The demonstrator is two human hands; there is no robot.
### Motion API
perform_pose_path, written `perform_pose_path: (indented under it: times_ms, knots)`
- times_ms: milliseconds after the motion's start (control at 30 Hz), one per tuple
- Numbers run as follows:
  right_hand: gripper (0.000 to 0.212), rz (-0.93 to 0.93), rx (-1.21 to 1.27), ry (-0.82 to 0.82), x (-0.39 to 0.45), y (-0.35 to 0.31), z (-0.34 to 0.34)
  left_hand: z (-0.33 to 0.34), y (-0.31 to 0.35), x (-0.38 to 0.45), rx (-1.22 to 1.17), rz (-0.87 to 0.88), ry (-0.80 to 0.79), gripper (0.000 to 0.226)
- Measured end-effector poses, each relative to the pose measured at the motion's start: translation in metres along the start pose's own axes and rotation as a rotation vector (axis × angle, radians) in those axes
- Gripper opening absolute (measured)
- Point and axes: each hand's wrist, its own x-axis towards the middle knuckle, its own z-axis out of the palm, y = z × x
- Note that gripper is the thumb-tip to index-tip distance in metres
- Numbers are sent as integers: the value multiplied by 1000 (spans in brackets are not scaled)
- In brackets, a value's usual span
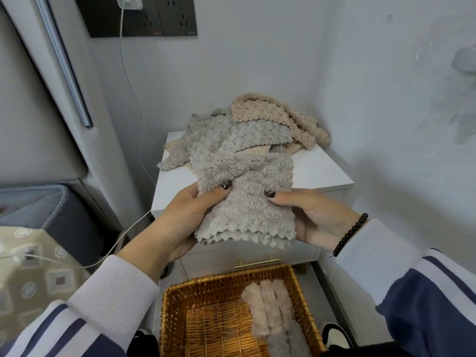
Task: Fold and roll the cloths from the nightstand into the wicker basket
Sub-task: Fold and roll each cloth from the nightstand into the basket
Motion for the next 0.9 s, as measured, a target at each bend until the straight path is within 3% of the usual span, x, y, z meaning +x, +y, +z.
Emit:
perform_pose_path:
  times_ms: [67,167,333,433,533,633,767,833,900]
  knots:
    - [55,-2,-12,13,1,-2,-2,0,1,0,21,-22,-13,34]
    - [56,-29,12,25,0,-9,-9,-5,4,0,55,-51,-30,34]
    - [82,-101,96,-74,-3,-14,-19,-14,5,1,37,-80,-72,49]
    - [63,-138,105,-131,-4,-15,-22,-19,6,0,-33,-79,-178,39]
    - [63,-179,151,-164,-6,-17,-26,-19,5,-3,-13,-68,-261,37]
    - [65,-159,180,-151,-5,-15,-30,-16,3,-6,23,-28,-272,42]
    - [38,-97,203,-116,-10,-12,-22,-23,-1,-2,12,-25,-222,50]
    - [29,-77,117,-73,-15,-9,-18,-27,-6,-1,9,-63,-177,51]
    - [23,-64,-51,45,-19,-2,-18,-29,-12,-1,28,-99,-181,38]
